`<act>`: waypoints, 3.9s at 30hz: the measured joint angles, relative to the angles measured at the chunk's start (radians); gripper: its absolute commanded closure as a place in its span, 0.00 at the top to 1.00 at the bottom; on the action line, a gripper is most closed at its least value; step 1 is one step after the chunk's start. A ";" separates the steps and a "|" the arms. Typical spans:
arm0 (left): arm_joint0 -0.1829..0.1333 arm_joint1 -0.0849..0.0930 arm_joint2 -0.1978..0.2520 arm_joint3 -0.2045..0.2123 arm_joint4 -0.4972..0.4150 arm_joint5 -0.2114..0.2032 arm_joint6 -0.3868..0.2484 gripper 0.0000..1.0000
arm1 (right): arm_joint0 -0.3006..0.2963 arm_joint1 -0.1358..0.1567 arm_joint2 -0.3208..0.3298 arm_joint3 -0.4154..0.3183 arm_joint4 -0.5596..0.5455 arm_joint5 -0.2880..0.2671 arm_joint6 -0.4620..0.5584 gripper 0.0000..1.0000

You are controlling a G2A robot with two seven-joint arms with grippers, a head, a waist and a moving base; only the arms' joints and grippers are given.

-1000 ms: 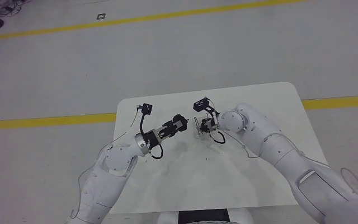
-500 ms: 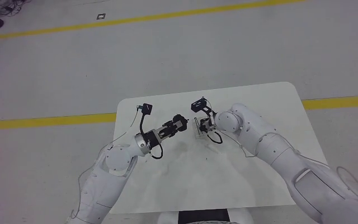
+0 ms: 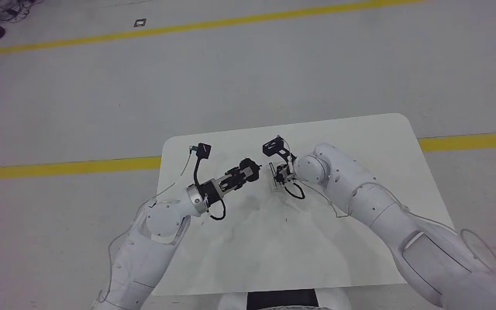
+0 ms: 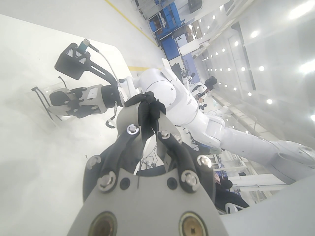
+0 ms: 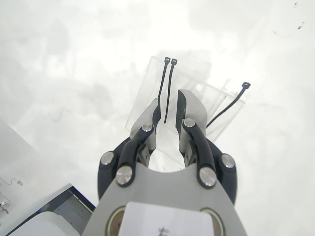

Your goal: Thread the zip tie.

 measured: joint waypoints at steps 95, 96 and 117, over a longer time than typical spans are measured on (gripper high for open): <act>0.036 -0.007 0.044 0.003 0.125 0.000 0.213 0.00 | -0.573 0.240 0.419 -0.819 -0.115 -0.245 -0.668 0.00; 0.036 -0.007 0.044 0.003 0.126 0.000 0.213 0.00 | -0.573 0.240 0.420 -0.819 -0.115 -0.245 -0.667 0.00; 0.034 -0.015 0.057 0.011 0.108 0.029 0.310 0.00 | -0.647 0.226 0.365 -0.793 -0.339 -0.216 -1.033 0.00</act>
